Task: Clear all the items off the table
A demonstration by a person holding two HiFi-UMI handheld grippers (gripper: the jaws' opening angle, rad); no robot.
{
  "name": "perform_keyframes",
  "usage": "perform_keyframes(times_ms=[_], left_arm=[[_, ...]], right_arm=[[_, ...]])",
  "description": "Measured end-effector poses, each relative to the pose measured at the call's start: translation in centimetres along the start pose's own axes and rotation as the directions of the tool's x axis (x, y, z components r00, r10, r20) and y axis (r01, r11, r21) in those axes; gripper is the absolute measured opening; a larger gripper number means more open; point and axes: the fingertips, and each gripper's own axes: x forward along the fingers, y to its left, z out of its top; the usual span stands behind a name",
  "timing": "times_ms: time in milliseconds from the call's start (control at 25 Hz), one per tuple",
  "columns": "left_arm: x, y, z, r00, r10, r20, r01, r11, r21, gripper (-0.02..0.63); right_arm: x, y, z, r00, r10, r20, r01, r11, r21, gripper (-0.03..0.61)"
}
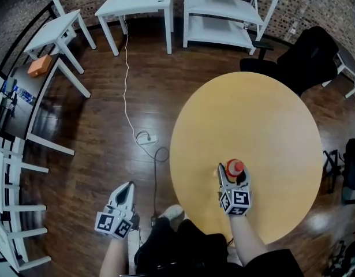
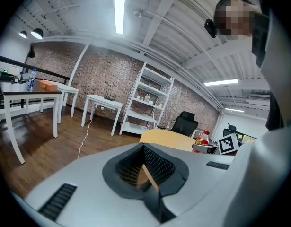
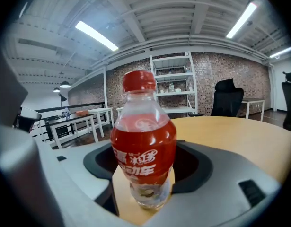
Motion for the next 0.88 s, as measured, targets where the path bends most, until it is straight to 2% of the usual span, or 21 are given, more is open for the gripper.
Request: perform_keyframes(times_ms=[400,640,880], left_arm=[[1.6,-0.1,0.3,0.998,-0.060,0.008,0.060,0.998,-0.020,-0.009],[2.7,-1.4,1.1,0.990,-0.141,0.015,0.141,0.990,-0.015,-0.009],[4.3,-1.1,3.1,0.976,-0.208,0.059,0.208,0.978,0.006,-0.009]], right_arm=[[0.6,0.4,-0.3,0.999,0.004,0.052,-0.003,1.000,-0.007,0.322],[1.1,-0.1,-2.4,0.999,-0.007,-0.040,0.007,1.000,0.001,0.368],[-1.4,0.2,0.1,0.998,-0.056,0.027,0.056,0.998,0.015,0.368]])
